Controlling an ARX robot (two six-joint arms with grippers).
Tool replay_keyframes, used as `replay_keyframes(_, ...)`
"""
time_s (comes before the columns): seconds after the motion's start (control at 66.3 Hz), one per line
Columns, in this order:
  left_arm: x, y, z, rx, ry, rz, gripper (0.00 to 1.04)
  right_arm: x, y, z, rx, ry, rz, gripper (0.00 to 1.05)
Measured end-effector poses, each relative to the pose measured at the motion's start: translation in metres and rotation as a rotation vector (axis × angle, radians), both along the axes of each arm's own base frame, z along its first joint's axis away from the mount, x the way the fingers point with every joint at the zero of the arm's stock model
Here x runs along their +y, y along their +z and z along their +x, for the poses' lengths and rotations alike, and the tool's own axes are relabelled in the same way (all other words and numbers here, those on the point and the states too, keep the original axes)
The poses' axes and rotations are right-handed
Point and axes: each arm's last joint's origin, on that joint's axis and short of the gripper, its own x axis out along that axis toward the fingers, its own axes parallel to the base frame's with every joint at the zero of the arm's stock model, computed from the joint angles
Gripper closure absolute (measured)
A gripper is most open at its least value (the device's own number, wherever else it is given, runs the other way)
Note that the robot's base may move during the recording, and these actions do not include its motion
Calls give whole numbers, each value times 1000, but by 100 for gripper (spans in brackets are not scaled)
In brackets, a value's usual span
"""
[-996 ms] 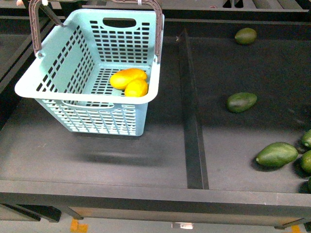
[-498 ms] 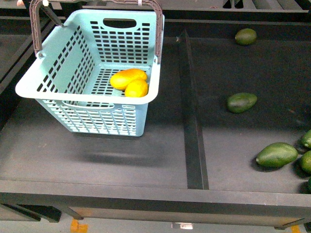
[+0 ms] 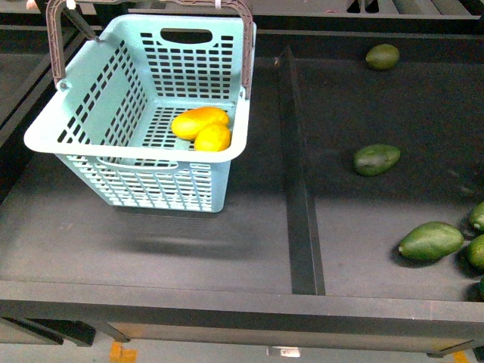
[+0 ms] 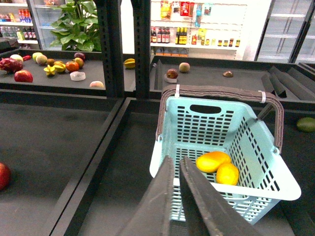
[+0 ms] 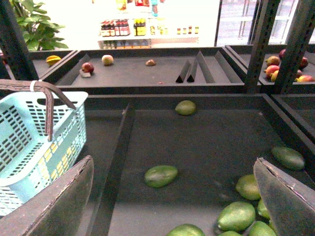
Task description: Pick lemon and mango into basket
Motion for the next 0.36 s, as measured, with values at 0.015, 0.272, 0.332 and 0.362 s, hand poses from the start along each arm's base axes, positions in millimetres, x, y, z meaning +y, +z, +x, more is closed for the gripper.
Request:
replay_keyframes(0.015,0,0,0,0,0,0,88,0,0,0,0,0,0,9)
replay_keyframes(0.272,0,0,0,0,0,0,32,0,0,0,0,0,0,9)
replay_keyframes(0.332,0,0,0,0,0,0,19,0,0,0,0,0,0,9)
replay_keyframes(0.362,0,0,0,0,0,0,12,0,0,0,0,0,0,9)
